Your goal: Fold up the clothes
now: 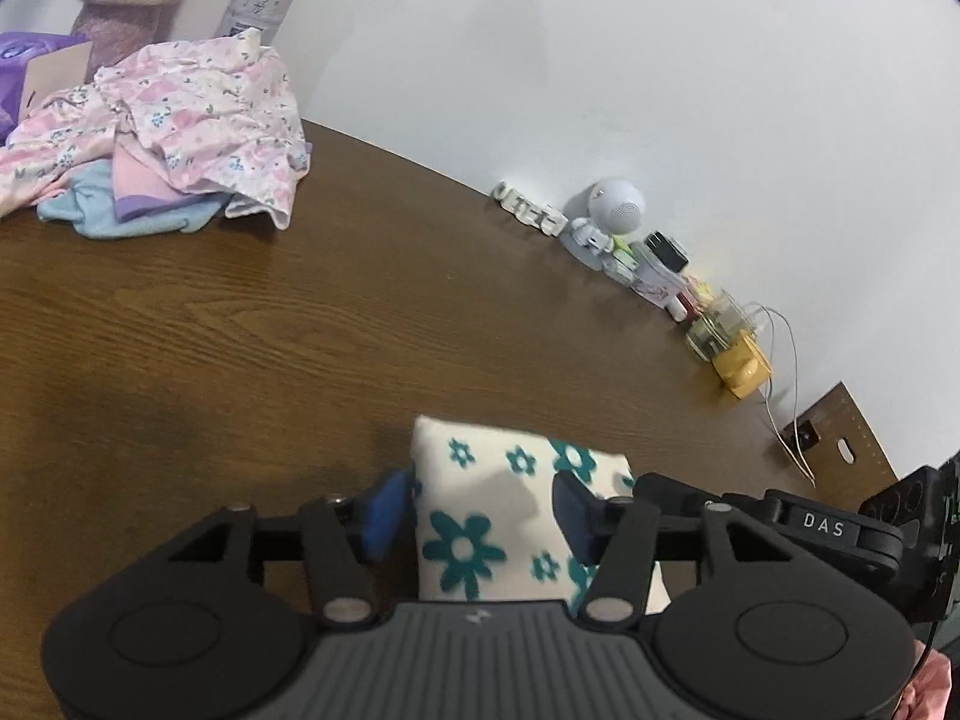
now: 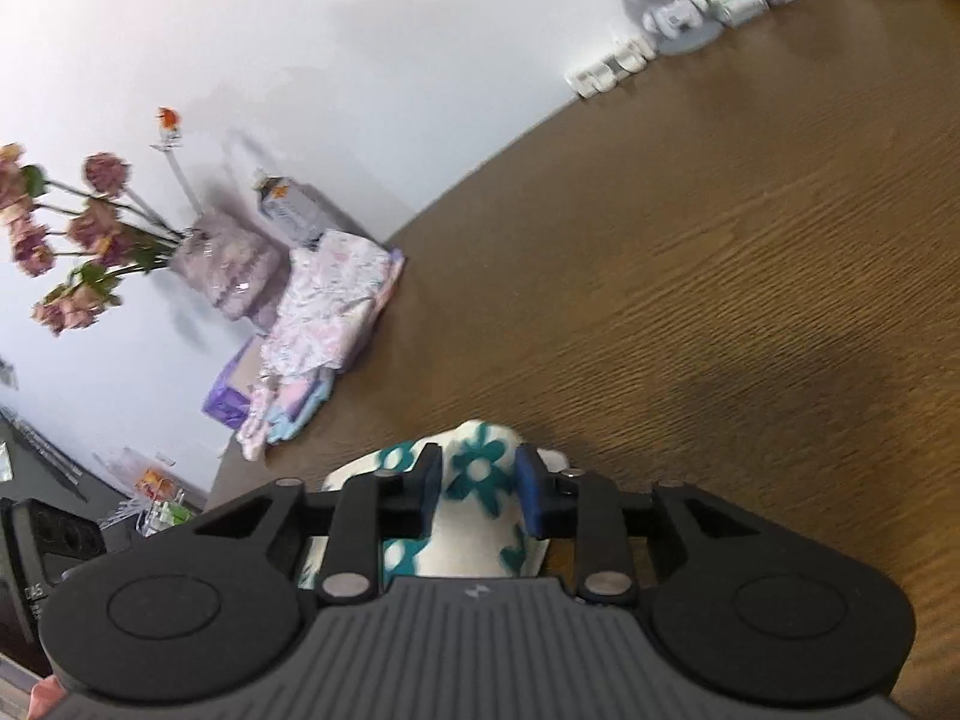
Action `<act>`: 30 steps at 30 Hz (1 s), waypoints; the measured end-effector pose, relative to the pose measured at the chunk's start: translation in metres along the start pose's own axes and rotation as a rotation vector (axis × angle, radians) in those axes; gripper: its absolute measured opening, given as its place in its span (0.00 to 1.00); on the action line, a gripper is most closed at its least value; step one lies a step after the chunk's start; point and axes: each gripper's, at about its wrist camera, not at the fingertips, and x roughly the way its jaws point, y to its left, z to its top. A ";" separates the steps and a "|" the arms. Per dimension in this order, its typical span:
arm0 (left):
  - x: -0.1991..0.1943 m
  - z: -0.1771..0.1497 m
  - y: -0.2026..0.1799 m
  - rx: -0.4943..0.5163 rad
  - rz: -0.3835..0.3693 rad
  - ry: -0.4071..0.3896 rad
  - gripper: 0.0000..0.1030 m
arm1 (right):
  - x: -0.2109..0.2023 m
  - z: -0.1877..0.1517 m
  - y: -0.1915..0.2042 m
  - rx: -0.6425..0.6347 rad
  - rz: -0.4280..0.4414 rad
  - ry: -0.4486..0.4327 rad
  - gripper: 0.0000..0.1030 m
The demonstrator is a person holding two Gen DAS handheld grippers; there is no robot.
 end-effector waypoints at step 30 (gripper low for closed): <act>-0.036 -0.048 0.007 -0.045 -0.027 0.009 0.44 | -0.050 -0.065 0.012 0.004 0.000 -0.002 0.39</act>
